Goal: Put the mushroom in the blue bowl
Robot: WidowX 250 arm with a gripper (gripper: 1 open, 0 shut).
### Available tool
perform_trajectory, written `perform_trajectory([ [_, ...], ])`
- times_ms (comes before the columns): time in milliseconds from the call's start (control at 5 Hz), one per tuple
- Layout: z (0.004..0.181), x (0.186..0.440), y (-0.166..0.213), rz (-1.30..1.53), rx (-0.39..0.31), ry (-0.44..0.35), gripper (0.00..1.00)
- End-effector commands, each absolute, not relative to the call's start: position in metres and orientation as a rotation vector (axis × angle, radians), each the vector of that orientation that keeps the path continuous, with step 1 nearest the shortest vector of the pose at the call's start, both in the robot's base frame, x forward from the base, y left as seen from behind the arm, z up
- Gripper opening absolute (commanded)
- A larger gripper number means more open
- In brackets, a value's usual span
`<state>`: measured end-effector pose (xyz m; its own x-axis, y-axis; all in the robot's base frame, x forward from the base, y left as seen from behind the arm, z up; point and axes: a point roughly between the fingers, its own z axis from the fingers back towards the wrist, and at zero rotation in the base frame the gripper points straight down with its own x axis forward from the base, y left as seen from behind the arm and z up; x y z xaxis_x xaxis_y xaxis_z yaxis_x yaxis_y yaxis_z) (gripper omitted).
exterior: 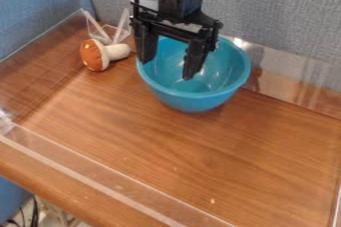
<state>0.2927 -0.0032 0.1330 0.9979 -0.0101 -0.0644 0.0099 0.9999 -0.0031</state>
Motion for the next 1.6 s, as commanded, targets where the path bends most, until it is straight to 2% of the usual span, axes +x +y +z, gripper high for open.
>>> perform_trajectory([
  [0,0.133,0.296,0.013,0.087,-0.014,0.055,1.0],
  [400,0.132,0.306,0.06,0.359,-0.04,0.019,1.0],
  [1000,0.129,0.321,0.098,0.518,-0.053,-0.037,1.0],
  [1400,0.118,0.335,0.115,0.609,-0.049,-0.067,1.0],
])
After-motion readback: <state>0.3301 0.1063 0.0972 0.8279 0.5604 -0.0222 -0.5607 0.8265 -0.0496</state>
